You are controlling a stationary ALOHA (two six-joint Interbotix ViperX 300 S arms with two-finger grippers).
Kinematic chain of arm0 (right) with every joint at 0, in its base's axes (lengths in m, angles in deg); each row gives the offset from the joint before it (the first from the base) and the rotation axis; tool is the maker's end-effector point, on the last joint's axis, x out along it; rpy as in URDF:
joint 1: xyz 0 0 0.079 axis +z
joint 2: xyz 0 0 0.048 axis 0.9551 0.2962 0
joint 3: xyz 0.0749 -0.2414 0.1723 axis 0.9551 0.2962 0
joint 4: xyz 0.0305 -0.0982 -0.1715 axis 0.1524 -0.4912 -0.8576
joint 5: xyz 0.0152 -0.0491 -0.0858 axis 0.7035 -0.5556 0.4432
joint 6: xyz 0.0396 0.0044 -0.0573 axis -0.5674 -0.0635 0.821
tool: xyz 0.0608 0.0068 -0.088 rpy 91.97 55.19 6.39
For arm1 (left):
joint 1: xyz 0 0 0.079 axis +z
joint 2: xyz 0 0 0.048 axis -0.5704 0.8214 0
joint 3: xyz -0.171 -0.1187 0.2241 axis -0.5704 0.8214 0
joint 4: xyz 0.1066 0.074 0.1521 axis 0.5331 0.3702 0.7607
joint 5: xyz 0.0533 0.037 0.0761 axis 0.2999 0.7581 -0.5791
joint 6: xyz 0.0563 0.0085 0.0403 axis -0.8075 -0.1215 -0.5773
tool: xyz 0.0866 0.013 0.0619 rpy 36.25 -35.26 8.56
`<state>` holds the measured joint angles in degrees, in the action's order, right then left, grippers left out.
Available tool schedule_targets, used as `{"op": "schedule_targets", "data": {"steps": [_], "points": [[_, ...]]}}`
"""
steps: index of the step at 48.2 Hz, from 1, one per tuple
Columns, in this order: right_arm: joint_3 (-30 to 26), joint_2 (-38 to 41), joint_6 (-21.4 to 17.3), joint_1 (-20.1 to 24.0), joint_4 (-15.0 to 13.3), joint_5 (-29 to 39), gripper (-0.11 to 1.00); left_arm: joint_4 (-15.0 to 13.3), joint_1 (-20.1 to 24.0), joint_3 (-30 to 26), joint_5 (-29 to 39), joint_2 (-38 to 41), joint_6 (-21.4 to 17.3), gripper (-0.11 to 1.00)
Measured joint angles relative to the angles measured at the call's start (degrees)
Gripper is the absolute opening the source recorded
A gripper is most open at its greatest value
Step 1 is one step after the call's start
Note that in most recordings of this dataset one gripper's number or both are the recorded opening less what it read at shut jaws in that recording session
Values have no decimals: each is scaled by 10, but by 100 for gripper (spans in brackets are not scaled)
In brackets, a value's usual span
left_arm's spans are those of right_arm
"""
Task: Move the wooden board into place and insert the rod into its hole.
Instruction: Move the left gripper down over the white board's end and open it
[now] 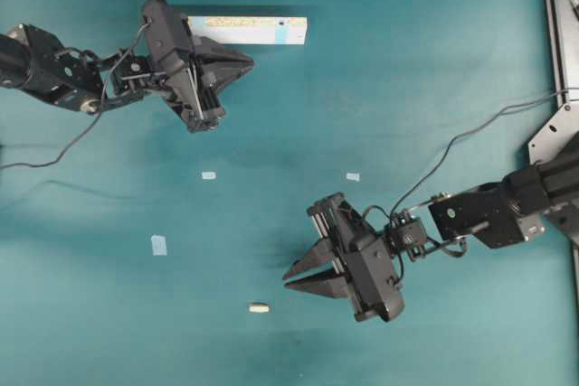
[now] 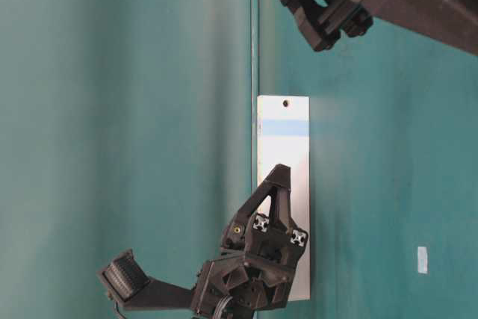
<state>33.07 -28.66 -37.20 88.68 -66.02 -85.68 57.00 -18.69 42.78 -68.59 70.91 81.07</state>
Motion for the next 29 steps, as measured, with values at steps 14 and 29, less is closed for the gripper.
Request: {"op": "schedule_targets", "data": {"steps": [14,29], "points": [[-11,-22,0,-1,1,97,-1,18,7,-32,163,-47,1,0],[-12,-73,0,-1,1,191,-1,18,7,-50,272,-93,7,1]]}}
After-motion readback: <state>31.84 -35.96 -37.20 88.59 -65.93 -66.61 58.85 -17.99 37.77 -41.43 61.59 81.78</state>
